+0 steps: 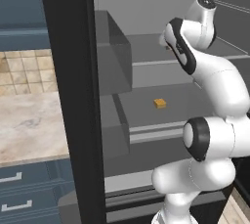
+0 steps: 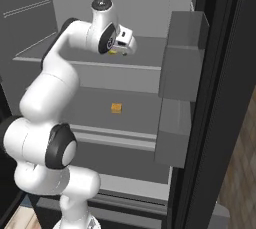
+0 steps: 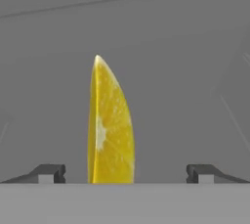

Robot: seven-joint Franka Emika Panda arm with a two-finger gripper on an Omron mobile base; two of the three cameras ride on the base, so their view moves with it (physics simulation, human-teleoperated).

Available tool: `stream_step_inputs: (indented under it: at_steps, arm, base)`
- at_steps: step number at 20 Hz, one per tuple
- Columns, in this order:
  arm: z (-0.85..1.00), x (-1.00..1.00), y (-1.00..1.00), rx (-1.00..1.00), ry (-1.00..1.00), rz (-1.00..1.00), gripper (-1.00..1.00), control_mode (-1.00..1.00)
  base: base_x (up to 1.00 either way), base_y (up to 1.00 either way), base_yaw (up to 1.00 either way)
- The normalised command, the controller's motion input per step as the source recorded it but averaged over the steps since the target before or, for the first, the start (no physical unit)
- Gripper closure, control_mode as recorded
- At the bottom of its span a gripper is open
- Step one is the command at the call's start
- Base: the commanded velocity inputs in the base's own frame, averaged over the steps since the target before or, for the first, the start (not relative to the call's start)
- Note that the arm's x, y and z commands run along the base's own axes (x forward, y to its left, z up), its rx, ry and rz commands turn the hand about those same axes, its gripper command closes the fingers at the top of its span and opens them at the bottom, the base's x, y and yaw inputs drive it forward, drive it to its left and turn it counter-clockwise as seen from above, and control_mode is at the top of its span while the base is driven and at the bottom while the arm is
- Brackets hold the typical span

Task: Take the lemon wedge from the fridge and place it on the plate with fish on the dining counter.

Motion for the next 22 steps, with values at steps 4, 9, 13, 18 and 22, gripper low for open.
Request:
stream_step_inputs:
  at_steps: [4,9,13,18,22]
  arm:
    - [-0.41,0.1,0.14,-0.01,0.02,0.01,1.0,-1.0]
    - [-0.06,0.11,0.0,0.0,0.0,0.0,1.0,-1.0]
    - [0.0,0.01,0.0,0.0,-0.02,0.0,1.0,-1.0]
    - [0.24,-0.72,0.07,0.0,-0.18,0.0,1.0,-1.0]
    - [0.48,-1.0,0.24,0.02,-0.3,0.0,1.0,-1.0]
  base:
    - [0.0,0.0,0.0]
    - [0.0,0.0,0.0]
    - [0.0,0.0,0.0]
    - [0.0,0.0,0.0]
    - [0.0,0.0,0.0]
